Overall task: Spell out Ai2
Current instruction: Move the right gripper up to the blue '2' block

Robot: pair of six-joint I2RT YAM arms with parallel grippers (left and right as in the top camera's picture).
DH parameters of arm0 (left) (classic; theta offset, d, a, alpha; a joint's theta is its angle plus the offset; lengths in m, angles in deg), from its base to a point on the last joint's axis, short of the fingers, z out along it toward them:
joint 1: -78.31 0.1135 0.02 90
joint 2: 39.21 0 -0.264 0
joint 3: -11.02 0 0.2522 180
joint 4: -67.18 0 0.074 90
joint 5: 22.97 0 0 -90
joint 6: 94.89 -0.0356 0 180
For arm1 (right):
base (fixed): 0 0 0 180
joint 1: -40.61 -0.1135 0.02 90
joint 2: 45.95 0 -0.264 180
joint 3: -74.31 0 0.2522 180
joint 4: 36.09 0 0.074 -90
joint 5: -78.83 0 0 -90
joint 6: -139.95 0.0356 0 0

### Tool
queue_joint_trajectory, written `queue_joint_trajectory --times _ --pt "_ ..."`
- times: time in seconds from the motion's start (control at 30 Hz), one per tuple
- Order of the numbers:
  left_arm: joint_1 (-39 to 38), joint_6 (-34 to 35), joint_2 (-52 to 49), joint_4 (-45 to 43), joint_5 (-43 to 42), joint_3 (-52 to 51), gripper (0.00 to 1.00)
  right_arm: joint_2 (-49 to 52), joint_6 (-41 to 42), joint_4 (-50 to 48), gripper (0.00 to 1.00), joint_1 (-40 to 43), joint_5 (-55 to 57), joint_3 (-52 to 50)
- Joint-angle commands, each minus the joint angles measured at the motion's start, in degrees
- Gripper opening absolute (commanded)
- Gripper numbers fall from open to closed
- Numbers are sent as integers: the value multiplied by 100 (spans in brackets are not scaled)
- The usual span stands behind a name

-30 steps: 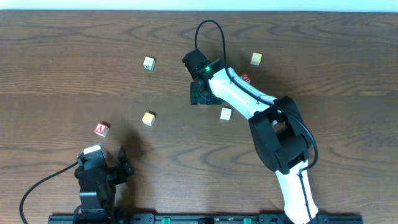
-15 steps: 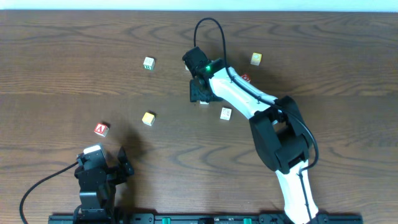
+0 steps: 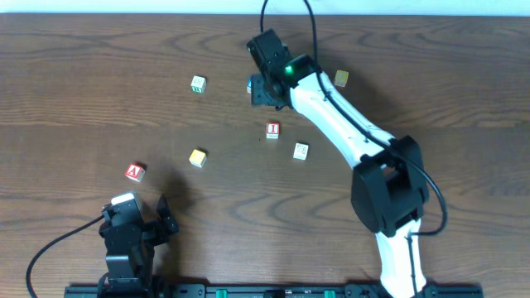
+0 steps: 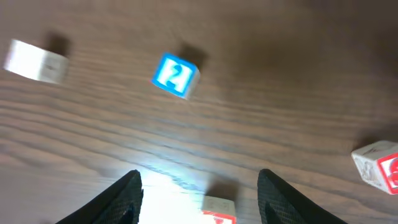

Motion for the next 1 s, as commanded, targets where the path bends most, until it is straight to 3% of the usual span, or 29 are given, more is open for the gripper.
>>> queue_joint_trajectory --times 0.0,0.5,0.97 --pt "-4 -39 31 11 0 -55 95 -216 -83 11 59 -162 -96 127" --pt "-4 -37 33 11 0 -55 95 190 -61 -1318 52 -177 -365 140" --pt "-4 -39 33 11 0 -55 95 1401 184 -1008 50 348 -669 1482"
